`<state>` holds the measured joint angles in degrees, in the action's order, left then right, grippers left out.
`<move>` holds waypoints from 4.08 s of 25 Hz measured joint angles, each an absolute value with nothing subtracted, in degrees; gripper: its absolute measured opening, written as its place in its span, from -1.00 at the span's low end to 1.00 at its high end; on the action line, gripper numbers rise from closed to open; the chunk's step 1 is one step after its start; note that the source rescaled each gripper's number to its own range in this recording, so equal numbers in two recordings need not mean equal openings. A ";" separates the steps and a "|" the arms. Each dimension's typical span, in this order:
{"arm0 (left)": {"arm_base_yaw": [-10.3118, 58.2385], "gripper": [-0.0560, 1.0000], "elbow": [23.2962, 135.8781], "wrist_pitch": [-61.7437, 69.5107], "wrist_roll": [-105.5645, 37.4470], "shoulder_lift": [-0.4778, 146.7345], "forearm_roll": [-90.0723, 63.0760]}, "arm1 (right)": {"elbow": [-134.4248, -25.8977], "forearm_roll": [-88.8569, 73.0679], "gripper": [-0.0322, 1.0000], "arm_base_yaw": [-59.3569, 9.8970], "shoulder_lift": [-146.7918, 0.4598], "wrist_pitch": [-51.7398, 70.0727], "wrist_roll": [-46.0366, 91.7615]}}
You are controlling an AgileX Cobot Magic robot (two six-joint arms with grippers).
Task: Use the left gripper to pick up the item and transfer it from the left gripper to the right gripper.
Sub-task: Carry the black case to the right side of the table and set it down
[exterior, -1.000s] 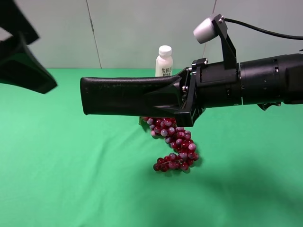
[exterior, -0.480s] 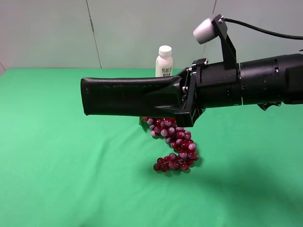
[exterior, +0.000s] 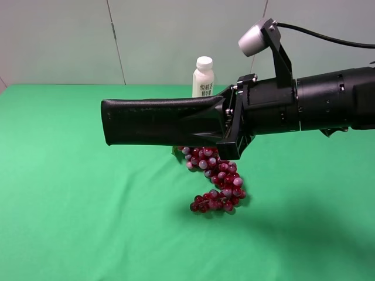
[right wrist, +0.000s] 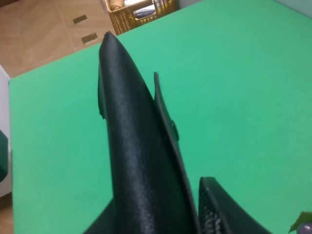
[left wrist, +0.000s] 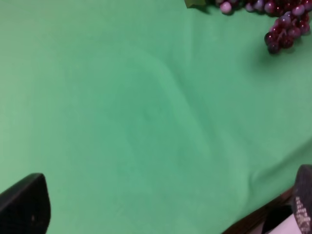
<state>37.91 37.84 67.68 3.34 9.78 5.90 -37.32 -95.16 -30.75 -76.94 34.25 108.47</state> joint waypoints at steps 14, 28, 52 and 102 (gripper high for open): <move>37.91 1.00 27.61 61.35 8.17 4.28 4.28 | -37.32 -95.16 -0.93 -30.75 -76.94 31.52 107.96; 37.58 1.00 27.61 61.04 8.22 4.28 4.13 | -37.32 -95.16 -0.93 -30.75 -76.94 28.89 106.08; -7.03 1.00 27.61 61.07 8.22 -0.35 4.60 | -37.32 -95.27 -0.93 -30.75 -72.20 9.94 99.86; -7.86 1.00 27.61 61.01 8.22 -0.40 4.75 | -28.02 -96.80 -0.93 -3.07 -80.61 -2.42 99.65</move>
